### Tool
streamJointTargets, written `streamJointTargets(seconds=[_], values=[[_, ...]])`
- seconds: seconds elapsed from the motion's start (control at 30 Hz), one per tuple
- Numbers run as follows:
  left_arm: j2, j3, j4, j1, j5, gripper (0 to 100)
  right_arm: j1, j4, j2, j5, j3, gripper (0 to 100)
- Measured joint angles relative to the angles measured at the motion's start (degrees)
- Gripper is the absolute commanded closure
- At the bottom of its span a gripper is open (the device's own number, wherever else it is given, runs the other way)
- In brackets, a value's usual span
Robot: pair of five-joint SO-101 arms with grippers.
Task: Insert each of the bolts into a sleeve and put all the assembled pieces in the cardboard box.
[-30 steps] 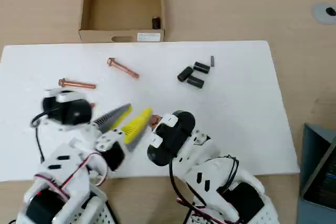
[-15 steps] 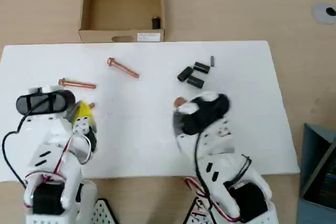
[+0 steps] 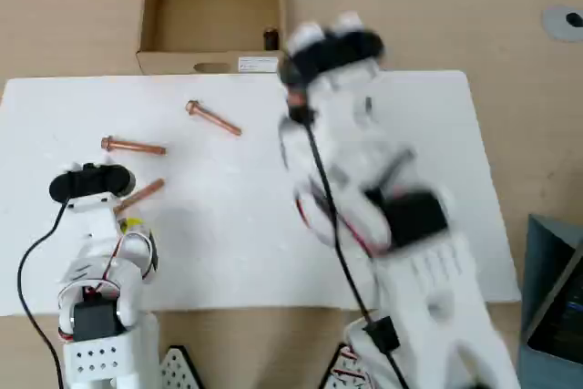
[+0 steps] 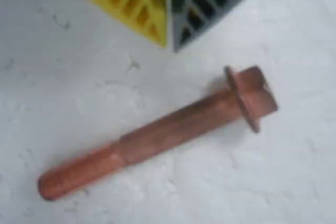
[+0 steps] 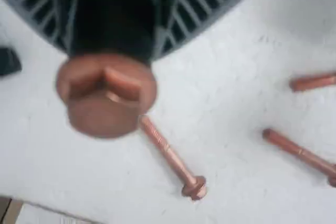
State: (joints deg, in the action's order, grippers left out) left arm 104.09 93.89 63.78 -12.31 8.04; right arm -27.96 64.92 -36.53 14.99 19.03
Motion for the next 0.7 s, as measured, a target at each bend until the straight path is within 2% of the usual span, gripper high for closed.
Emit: streamJointTargets(seconds=[0.13,0.43,0.7], values=[[0.00,0.00,0.00,0.00,0.00,100,0.00,0.00,16.44,-0.88,-14.77,98.9],[0.00,0.00,0.26,0.00,0.00,100,0.09,0.00,44.40,-7.82,-41.58,98.9],[0.00,0.00,0.26,0.00,0.00,100,0.09,0.00,65.32,-18.37,-64.18,98.9]])
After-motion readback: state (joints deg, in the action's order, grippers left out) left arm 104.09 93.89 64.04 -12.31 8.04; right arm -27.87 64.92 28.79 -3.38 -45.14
